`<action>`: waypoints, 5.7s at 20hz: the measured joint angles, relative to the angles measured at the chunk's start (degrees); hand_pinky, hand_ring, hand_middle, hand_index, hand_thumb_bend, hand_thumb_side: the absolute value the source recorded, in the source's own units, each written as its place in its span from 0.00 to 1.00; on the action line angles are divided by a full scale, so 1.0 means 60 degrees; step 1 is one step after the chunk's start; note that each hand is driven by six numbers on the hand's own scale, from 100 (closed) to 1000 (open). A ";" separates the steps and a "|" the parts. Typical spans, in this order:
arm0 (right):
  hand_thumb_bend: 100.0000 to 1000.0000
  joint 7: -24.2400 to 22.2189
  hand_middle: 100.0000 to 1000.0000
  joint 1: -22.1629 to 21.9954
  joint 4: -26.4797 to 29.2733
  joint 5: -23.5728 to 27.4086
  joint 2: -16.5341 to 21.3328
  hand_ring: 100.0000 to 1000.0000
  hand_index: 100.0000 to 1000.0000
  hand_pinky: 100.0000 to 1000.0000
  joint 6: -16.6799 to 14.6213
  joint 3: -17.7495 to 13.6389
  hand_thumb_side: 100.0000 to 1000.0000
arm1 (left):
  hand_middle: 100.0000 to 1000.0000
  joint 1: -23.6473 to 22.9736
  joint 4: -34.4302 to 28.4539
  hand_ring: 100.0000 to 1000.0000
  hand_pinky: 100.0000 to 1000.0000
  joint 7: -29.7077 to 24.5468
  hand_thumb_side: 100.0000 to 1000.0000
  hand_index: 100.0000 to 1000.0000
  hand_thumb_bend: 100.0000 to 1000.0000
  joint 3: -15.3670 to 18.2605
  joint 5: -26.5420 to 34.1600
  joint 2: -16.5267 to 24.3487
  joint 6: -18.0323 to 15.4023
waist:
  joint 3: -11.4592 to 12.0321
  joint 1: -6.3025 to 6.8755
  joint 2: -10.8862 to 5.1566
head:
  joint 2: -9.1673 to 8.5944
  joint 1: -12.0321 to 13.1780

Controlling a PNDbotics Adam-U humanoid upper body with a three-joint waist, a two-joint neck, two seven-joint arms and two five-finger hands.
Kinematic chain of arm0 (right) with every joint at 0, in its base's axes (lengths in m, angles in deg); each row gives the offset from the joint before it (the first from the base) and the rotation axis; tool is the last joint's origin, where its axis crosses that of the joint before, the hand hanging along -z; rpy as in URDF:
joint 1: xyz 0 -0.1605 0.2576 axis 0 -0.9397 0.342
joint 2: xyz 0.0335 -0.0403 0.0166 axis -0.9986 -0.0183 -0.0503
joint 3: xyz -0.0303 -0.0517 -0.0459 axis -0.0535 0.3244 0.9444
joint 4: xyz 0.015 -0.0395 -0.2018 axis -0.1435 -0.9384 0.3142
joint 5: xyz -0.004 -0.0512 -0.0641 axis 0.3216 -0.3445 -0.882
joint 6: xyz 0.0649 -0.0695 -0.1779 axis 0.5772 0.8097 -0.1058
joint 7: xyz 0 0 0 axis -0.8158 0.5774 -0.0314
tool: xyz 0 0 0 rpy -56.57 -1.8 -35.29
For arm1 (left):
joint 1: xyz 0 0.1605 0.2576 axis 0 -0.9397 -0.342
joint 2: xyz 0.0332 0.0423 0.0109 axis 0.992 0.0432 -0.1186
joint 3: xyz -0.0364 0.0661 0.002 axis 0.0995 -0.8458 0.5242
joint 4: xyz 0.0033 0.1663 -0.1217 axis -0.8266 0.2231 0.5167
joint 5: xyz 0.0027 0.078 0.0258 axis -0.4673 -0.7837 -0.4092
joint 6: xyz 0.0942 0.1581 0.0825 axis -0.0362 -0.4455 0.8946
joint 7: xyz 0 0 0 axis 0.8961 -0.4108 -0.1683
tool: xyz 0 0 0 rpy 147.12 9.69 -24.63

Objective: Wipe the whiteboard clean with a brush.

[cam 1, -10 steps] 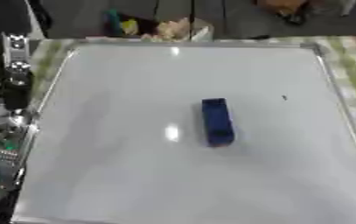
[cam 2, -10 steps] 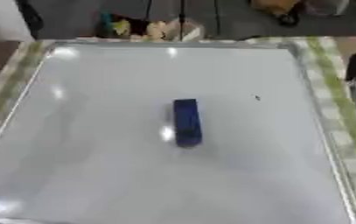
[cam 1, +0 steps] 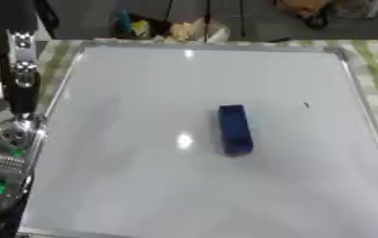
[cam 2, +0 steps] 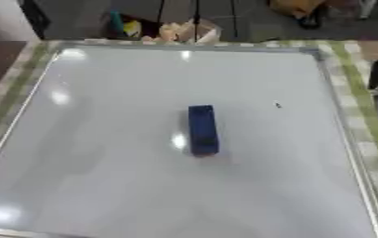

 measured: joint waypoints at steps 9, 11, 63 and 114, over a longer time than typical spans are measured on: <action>0.00 -0.1460 0.84 0.1011 0.0000 -0.0295 0.0428 0.84 0.87 0.78 0.0107 0.0715 1.00 | 0.91 0.0034 0.0000 0.91 0.86 -0.0151 1.00 0.98 0.22 -0.0119 0.0013 -0.0002 0.0001 | 0.0131 -0.0111 -0.0141 | -0.0002 -0.0136; 0.00 -0.1910 0.85 0.1214 0.0000 -0.0367 0.0445 0.84 0.87 0.78 0.0203 0.0938 1.00 | 0.91 0.0043 0.0000 0.91 0.86 -0.0186 1.00 0.98 0.22 -0.0147 0.0022 -0.0003 -0.0003 | 0.0189 -0.0122 -0.0177 | -0.0003 -0.0190; 0.39 -0.8291 0.83 0.4810 -0.3168 -0.1790 -0.2805 0.89 0.90 0.82 0.2395 0.2856 1.00 | 0.90 0.0204 0.0000 0.91 0.85 -0.0496 1.00 0.97 0.20 -0.0408 0.0336 -0.0257 0.0015 | 0.0618 -0.0340 -0.0675 | 0.0224 -0.0757; 0.27 -0.9268 0.55 0.4340 -0.5223 -0.4279 -0.3872 0.71 0.77 0.61 0.1351 0.3657 1.00 | 0.88 0.0242 0.0000 0.90 0.84 -0.0444 1.00 0.95 0.20 -0.0413 0.0360 -0.0340 -0.0105 | 0.0681 -0.0329 -0.0620 | 0.0043 -0.1178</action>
